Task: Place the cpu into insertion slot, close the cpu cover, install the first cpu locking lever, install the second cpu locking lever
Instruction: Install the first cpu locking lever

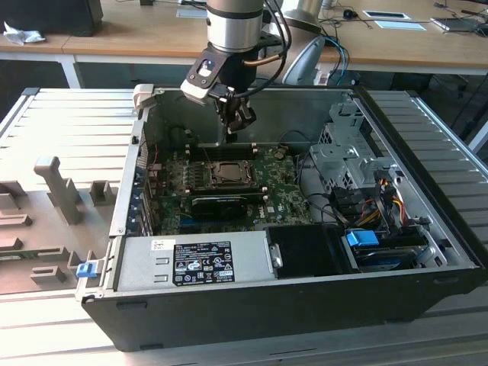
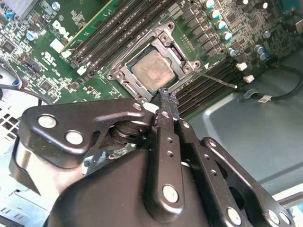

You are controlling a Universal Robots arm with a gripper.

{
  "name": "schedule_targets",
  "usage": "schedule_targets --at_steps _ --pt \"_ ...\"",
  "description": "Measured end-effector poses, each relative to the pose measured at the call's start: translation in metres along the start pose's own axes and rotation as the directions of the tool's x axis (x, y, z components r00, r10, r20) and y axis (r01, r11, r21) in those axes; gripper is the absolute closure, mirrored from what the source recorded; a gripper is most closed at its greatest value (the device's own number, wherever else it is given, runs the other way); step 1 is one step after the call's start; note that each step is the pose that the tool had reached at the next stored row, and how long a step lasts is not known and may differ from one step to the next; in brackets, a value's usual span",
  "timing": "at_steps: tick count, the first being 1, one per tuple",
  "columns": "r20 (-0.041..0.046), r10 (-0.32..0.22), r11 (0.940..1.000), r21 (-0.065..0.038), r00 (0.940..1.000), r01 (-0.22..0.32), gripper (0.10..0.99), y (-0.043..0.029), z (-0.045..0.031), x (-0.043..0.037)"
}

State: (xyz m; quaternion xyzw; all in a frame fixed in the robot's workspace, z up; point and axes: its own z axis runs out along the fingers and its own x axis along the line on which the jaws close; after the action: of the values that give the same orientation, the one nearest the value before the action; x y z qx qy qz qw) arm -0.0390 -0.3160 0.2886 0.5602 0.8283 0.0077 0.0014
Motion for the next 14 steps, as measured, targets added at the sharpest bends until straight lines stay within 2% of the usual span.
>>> schedule_targets --at_steps 14 --pt "-0.0015 -0.105 0.9945 0.001 0.9945 0.105 0.980 0.0000 0.0000 0.0000"
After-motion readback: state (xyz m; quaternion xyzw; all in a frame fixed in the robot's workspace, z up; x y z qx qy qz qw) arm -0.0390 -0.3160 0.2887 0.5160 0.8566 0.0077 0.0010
